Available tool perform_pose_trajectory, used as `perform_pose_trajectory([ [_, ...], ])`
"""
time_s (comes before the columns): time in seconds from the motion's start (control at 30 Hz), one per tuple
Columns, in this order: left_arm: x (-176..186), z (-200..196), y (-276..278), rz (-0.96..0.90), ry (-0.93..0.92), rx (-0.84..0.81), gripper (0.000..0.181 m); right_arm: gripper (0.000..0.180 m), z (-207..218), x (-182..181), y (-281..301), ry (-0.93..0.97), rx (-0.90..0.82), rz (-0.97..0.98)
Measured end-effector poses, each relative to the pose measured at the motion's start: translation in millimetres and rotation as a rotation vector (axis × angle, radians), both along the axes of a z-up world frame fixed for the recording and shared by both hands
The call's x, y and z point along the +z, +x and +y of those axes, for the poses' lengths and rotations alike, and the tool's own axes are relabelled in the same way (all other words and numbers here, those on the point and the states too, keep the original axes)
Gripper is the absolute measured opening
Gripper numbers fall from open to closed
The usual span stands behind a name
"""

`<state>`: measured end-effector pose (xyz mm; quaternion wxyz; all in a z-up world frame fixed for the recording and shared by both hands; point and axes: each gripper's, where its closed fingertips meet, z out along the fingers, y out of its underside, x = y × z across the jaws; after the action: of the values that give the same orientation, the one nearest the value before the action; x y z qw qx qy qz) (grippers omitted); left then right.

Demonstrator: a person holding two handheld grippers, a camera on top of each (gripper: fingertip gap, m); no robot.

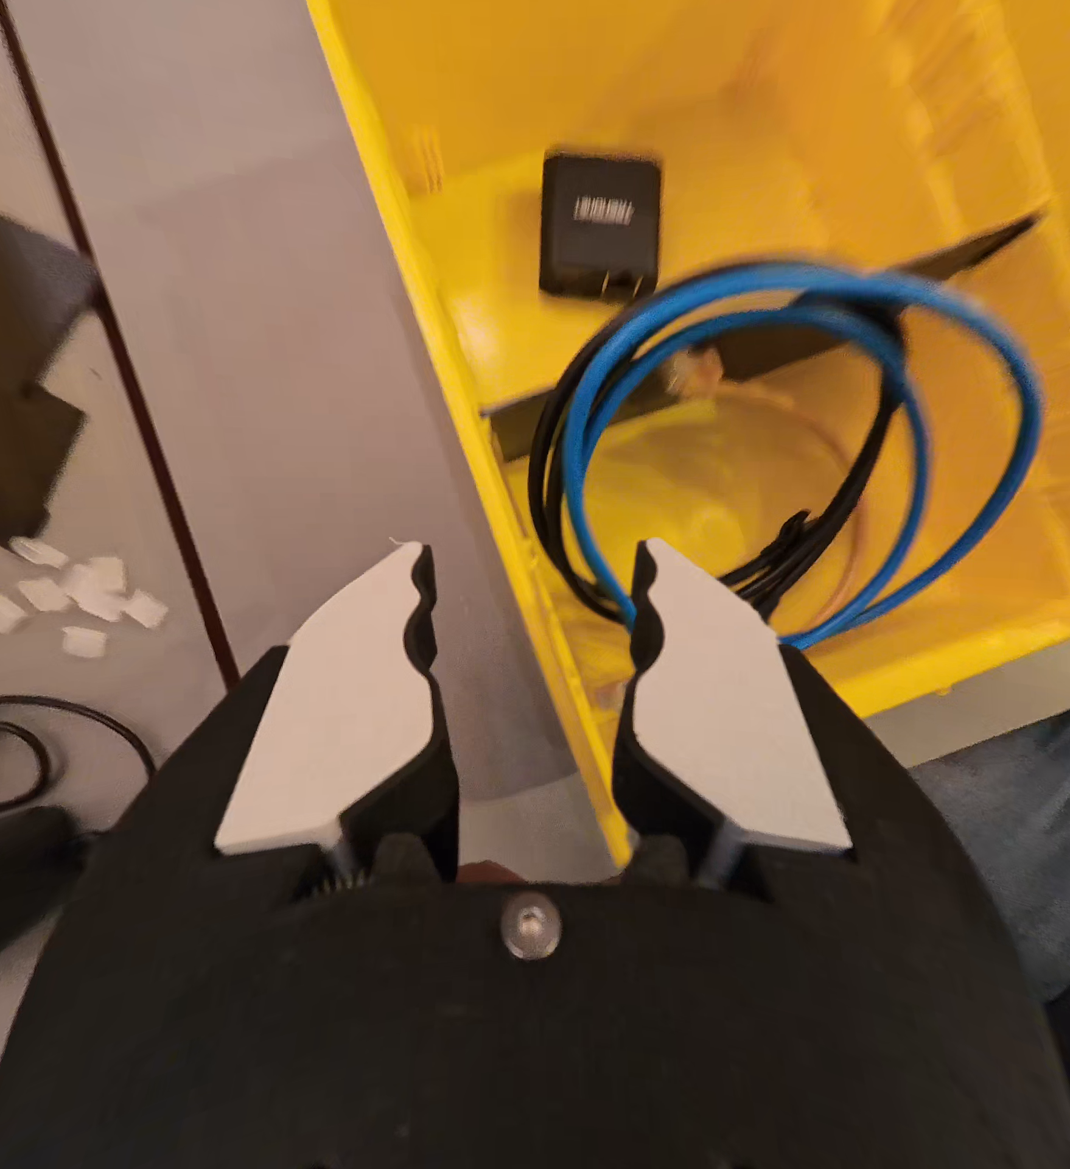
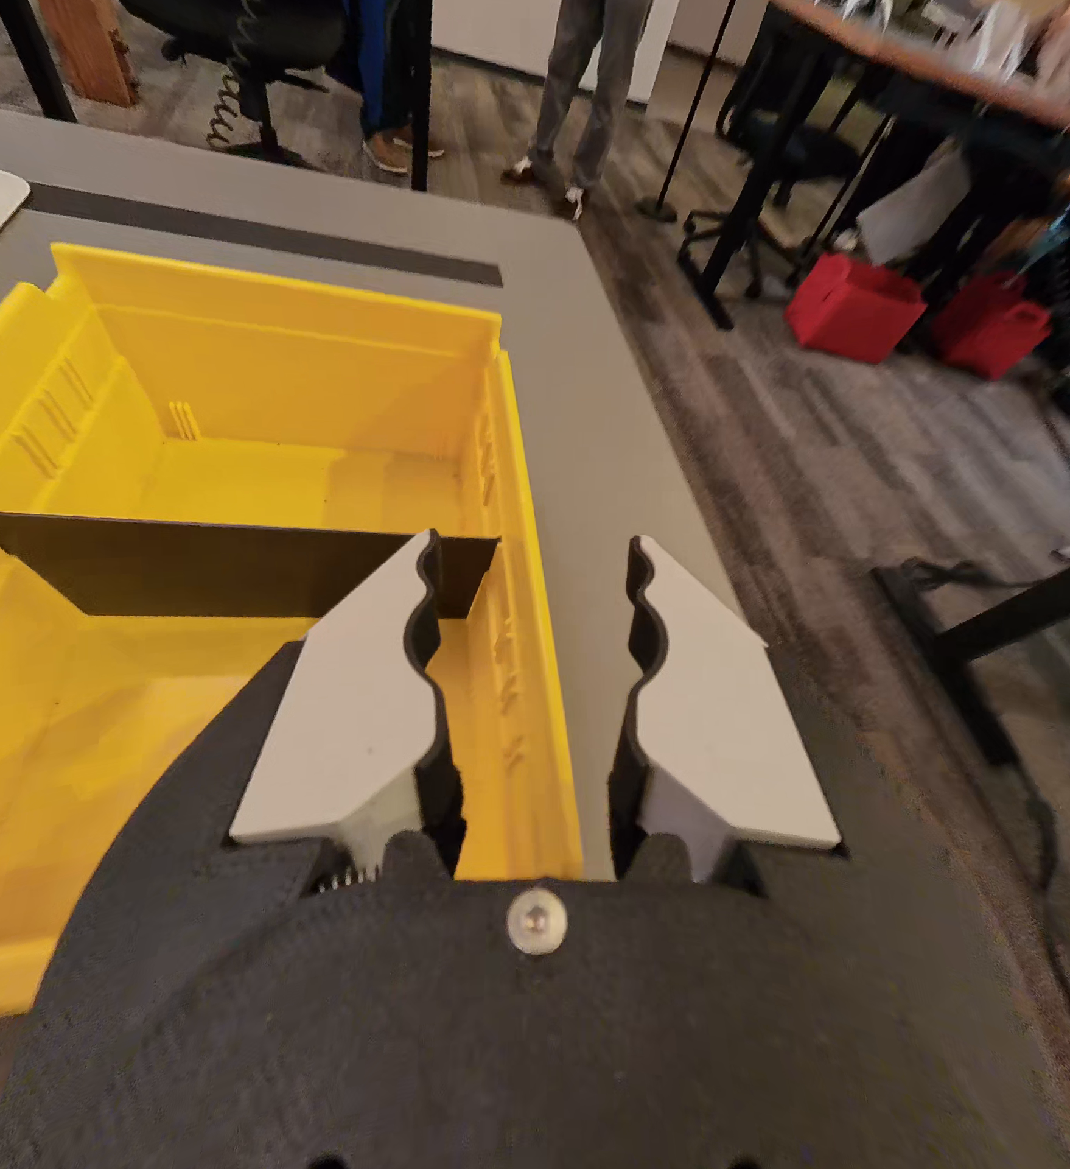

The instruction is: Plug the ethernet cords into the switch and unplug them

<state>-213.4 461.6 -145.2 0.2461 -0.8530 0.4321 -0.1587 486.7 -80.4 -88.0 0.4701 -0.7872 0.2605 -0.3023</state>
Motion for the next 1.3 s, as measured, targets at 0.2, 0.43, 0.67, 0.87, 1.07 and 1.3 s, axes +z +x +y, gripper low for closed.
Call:
perform_pose_trajectory([
  [0.2,64.0,-1.4,76.9,0.039,0.138,-0.174,0.063,0.056,23.8,50.7,-36.7,-0.001,0.103,-0.168],
  [0.43,-8.1,34.2,135.2,0.414,-0.103,-0.223,0.065,0.051,84.3,74.6,-118.0,0.032,0.338,-0.256],
  [0.67,-74.5,46.7,125.6,0.671,-0.297,-0.243,0.070,0.048,119.6,76.2,-170.8,0.043,0.520,-0.254],
  [0.87,-83.1,45.8,130.0,0.634,-0.348,-0.264,0.061,0.045,143.4,79.5,-196.5,0.066,0.619,-0.253],
  [1.07,-48.9,41.0,138.6,0.548,-0.232,-0.342,0.060,0.047,183.8,77.9,-249.4,0.069,0.828,-0.218],
  [1.3,40.9,-28.1,187.8,0.383,-0.102,-0.620,0.060,0.063,242.0,58.9,-323.1,0.017,1.133,-0.161],
])
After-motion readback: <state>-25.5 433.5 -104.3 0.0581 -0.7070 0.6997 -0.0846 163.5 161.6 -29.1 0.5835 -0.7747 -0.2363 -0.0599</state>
